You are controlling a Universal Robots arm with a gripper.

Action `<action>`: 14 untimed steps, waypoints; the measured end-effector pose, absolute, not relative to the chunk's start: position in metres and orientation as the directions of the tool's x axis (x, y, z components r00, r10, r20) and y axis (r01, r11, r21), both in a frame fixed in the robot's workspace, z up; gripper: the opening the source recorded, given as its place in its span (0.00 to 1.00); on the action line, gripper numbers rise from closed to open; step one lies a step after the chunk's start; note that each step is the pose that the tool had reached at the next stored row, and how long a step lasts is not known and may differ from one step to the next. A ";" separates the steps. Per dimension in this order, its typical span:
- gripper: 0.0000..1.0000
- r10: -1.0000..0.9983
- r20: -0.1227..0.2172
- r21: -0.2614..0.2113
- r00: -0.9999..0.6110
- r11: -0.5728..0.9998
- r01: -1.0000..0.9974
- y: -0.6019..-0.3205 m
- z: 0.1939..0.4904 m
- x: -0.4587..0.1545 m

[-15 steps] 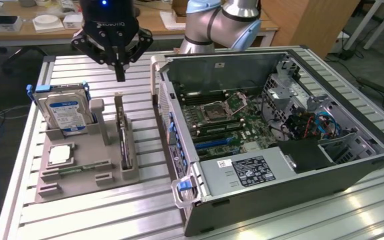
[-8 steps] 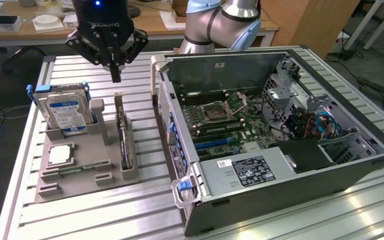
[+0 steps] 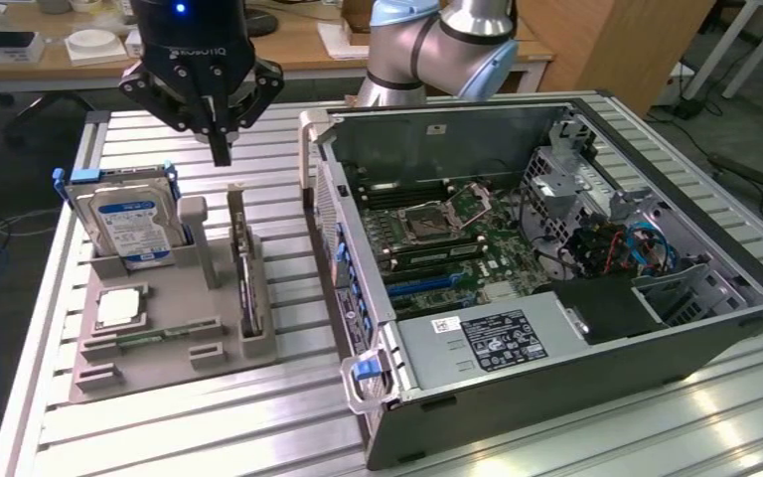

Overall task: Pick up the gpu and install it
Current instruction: 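Reach for the gpu, then pick up the gpu and move the gpu toward the slot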

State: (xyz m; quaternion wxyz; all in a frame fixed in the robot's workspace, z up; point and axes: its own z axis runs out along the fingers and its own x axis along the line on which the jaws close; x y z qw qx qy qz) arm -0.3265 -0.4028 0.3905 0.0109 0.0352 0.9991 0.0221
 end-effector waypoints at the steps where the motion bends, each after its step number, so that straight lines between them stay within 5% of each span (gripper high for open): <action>1: 0.10 0.071 -0.020 0.045 -0.997 0.997 0.070 -0.403 0.390 -0.327; 14: 0.10 0.071 -0.020 0.045 -0.997 0.997 0.070 -0.403 0.390 -0.327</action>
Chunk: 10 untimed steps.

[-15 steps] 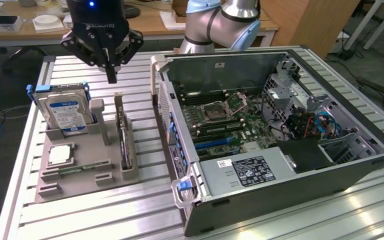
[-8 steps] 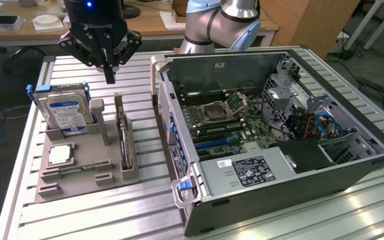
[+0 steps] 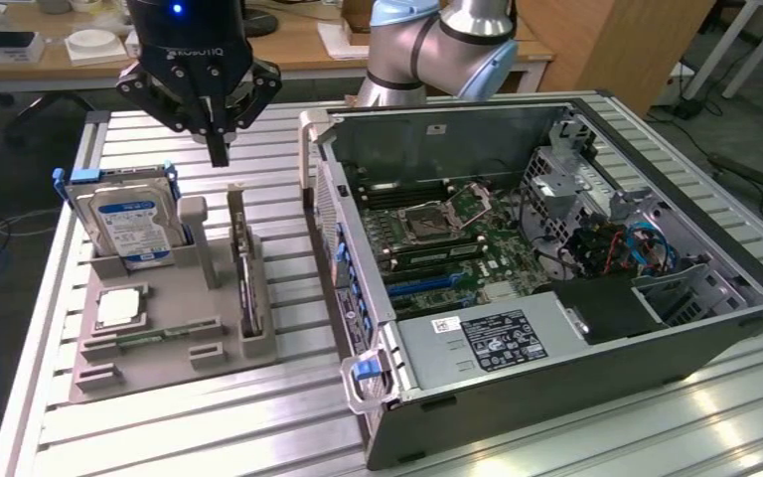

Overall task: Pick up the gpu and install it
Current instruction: 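Pick up the gpu and move the gpu toward the slot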

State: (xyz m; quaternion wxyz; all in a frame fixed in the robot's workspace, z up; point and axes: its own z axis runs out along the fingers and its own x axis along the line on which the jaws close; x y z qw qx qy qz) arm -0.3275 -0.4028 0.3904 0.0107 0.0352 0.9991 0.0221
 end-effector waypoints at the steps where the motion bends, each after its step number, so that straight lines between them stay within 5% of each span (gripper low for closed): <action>1: 0.11 0.071 -0.020 0.045 -0.997 0.997 0.070 -0.403 0.390 -0.328; 10: 0.47 0.071 -0.020 0.045 -0.997 0.997 0.070 -0.403 0.390 -0.328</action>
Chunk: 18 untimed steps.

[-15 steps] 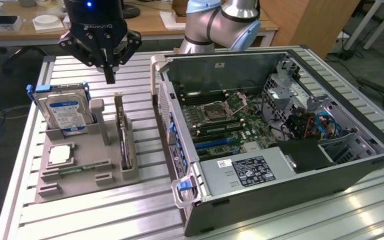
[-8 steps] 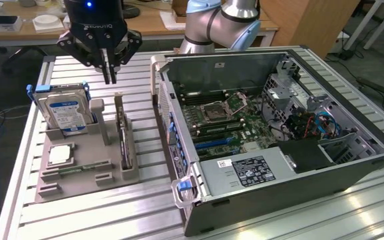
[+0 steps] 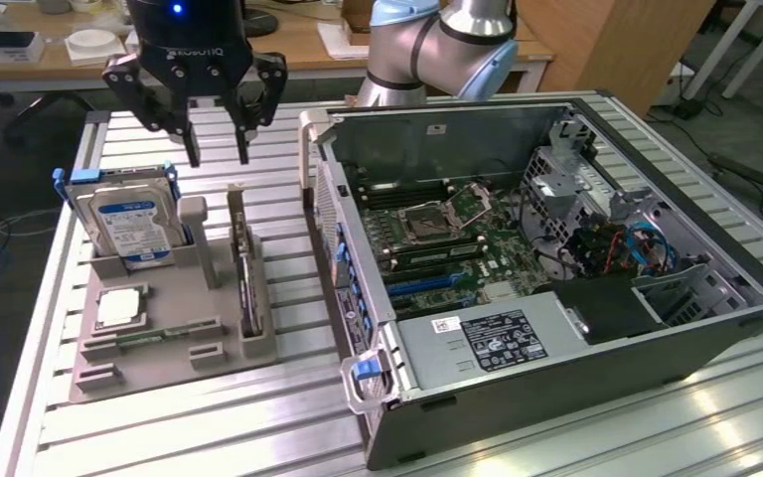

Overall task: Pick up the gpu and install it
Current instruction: 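Pick up the gpu and move the gpu toward the slot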

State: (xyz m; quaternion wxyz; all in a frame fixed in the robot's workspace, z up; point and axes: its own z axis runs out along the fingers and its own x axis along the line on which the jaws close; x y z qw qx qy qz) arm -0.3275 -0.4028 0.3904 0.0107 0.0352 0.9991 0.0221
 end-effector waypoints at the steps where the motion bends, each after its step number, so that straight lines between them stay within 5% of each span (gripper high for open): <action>1: 0.53 0.071 -0.020 0.045 -0.997 0.997 0.070 -0.403 0.390 -0.328; 3: 0.59 0.071 -0.020 0.045 -0.997 0.997 0.070 -0.403 0.390 -0.327; 18: 0.59 0.015 -0.015 0.043 -1.000 0.999 0.014 -0.403 0.376 -0.330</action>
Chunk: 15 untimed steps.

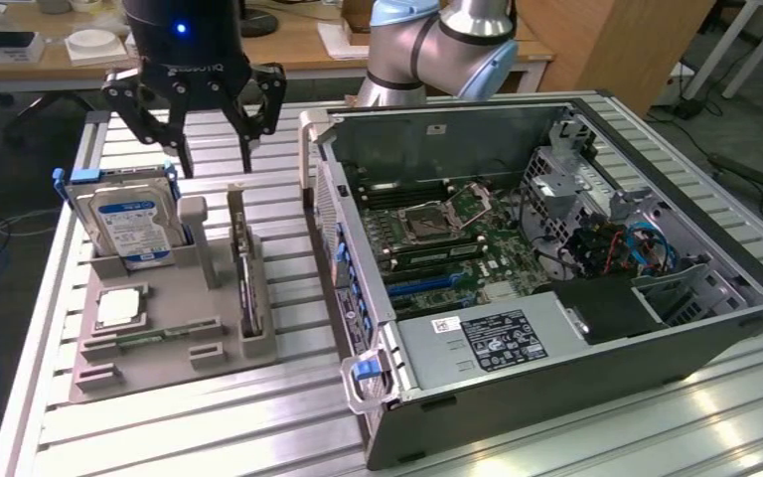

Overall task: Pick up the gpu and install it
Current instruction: 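Pick up the gpu and move the gpu toward the slot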

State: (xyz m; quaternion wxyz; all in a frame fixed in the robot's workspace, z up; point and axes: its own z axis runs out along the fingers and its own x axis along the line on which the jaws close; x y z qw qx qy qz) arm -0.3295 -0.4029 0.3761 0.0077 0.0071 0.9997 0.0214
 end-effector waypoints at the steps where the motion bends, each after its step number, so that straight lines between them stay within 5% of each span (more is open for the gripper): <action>1: 0.59 0.014 -0.015 0.043 -1.000 0.999 0.014 -0.403 0.374 -0.330; 15: 0.59 0.012 -0.009 0.043 -1.000 0.999 0.012 -0.404 0.354 -0.330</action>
